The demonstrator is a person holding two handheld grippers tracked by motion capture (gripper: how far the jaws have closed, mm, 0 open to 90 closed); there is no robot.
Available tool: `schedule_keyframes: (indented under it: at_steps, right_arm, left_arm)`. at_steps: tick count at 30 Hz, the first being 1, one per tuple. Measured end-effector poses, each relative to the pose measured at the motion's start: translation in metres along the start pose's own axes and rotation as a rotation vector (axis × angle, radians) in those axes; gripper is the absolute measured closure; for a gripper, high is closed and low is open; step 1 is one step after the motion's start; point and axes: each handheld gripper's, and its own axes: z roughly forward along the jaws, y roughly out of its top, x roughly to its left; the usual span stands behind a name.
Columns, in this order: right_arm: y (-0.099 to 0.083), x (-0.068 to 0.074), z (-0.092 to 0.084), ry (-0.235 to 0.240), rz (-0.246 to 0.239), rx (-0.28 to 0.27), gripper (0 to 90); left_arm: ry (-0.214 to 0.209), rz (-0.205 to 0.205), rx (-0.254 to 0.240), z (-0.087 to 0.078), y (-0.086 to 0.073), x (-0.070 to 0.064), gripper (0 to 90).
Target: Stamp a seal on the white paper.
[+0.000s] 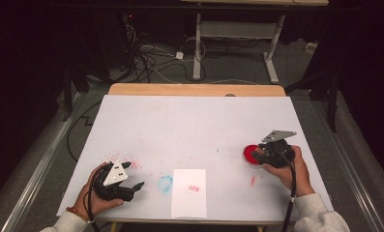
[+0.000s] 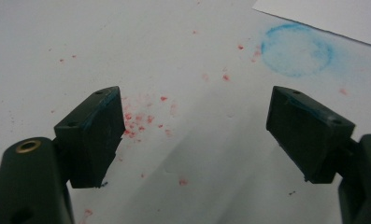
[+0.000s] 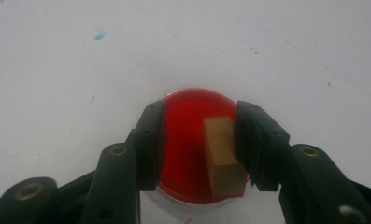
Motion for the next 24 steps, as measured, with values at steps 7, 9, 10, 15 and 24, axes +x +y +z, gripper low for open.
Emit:
schedule_keyframes:
  at_steps: [7,9,10,15,24]
  right_arm:
    - [-0.0009,-0.0007,0.0017,0.012,0.007,0.009,56.7]
    - [-0.0012,-0.0013,0.0018,0.013,0.014,0.005,54.0]
    - [-0.0013,-0.0014,0.0018,0.011,0.014,0.005,53.7]
    - [-0.0005,-0.0008,0.0004,0.026,0.019,-0.007,51.4]
    - [0.0009,-0.0013,-0.0023,0.068,0.047,-0.047,45.5]
  left_arm:
    - [-0.001,0.0,-0.002,-0.0002,0.0001,-0.0002,18.6]
    - [0.0,0.0,0.002,0.0001,0.0,0.0002,18.6]
    - [0.0,0.001,0.003,0.0003,0.0,0.0003,18.6]
    - [-0.003,-0.001,0.002,0.001,0.0004,0.0,18.6]
    - [-0.002,-0.001,0.005,0.001,0.0002,-0.0002,18.6]
